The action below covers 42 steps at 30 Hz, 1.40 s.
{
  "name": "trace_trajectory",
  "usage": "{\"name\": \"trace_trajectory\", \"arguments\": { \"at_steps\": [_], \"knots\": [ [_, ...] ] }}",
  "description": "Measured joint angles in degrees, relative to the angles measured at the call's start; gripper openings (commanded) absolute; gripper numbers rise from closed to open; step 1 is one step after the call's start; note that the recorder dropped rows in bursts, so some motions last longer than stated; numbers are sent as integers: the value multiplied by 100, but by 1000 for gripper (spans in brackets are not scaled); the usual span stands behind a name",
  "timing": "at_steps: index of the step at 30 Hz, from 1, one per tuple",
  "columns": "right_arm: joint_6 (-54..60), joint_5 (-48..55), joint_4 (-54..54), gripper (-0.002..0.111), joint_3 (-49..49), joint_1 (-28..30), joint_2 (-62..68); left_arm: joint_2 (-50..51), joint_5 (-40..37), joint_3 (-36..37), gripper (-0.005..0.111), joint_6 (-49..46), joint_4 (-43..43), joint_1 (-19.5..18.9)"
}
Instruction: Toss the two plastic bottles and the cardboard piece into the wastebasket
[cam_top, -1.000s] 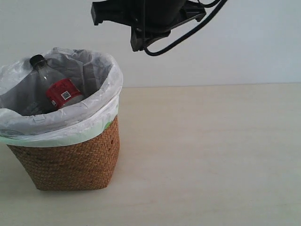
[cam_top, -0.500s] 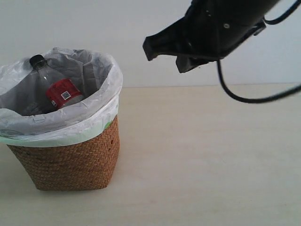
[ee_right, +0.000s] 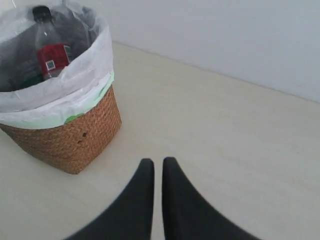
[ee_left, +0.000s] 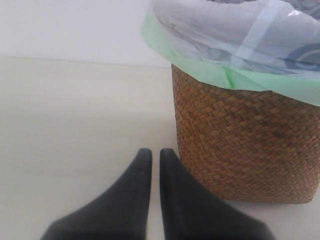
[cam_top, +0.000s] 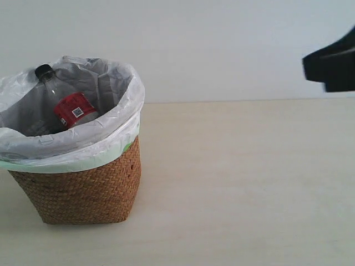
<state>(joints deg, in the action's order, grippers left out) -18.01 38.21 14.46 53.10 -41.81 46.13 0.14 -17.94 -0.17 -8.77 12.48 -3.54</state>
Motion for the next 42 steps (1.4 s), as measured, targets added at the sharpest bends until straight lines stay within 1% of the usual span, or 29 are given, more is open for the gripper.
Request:
{"name": "trace_trajectory", "arguments": {
  "at_steps": [8, 16, 23, 34, 37, 40, 42],
  "knots": [
    [-11, 12, 37, 1, -672, 0, -1879, 0, 0, 0, 6, 0, 0, 0],
    [-208, 570, 2, 1, -787, 0, -3141, 0, 0, 0, 6, 0, 0, 0],
    [-218, 669, 2, 1, -787, 0, -3717, 0, 0, 0, 6, 0, 0, 0],
    [-218, 680, 2, 1, -787, 25, -3997, 0, 0, 0, 6, 0, 0, 0],
    [-218, 680, 14, 1, -787, 275, -4106, 0, 0, 0, 6, 0, 0, 0],
    [-218, 690, 14, 1, -787, 825, -4123, 0, 0, 0, 6, 0, 0, 0],
    [-218, 690, 14, 1, -787, 1303, -4123, 0, 0, 0, 6, 0, 0, 0]
  ]
}}
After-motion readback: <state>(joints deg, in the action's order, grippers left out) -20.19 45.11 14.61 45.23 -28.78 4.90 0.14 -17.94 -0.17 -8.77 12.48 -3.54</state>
